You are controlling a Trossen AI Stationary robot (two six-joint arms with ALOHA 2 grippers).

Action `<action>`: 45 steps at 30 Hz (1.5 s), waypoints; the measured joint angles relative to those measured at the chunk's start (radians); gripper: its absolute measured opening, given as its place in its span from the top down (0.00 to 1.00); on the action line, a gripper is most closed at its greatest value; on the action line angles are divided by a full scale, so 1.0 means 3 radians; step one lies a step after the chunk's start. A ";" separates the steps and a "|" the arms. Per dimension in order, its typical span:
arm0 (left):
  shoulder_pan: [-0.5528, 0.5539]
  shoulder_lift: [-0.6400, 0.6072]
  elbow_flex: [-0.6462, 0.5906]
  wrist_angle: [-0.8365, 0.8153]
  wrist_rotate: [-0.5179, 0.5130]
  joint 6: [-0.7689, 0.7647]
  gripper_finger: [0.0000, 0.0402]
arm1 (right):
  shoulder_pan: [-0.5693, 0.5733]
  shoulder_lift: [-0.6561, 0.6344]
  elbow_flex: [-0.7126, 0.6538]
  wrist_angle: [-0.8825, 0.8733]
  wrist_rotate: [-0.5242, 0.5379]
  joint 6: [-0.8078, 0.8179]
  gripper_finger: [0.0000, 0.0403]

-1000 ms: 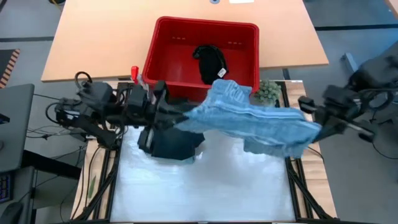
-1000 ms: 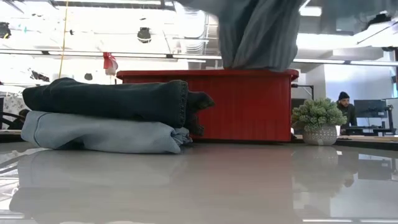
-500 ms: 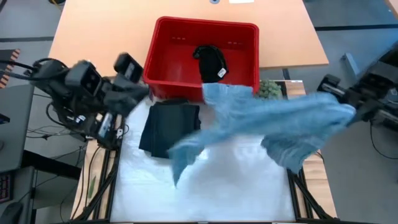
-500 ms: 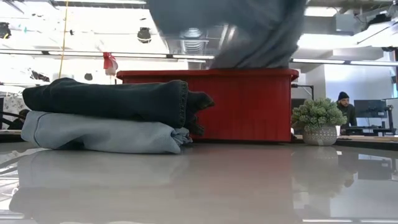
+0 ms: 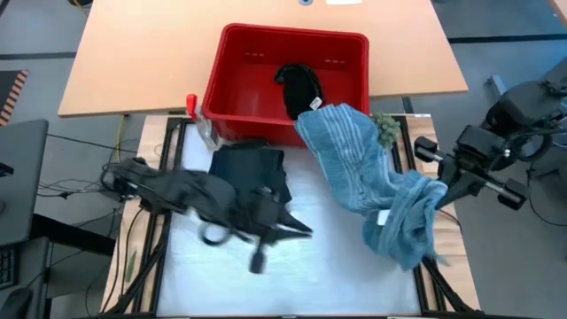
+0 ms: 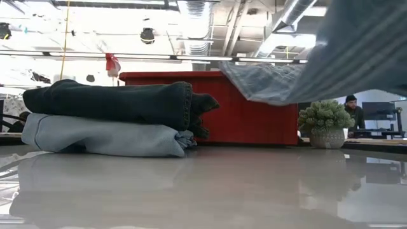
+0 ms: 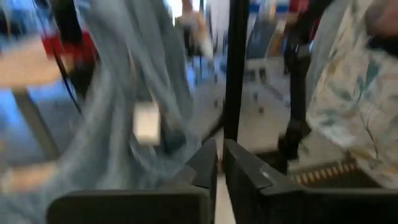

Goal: Fold laundry
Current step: Fold the blue shirt from the red laundry bin

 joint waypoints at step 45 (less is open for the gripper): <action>0.0419 0.0656 -0.2418 0.2862 -0.0289 -0.1024 0.30 | -0.0241 -0.0026 0.0000 -0.0189 0.0046 0.0291 0.94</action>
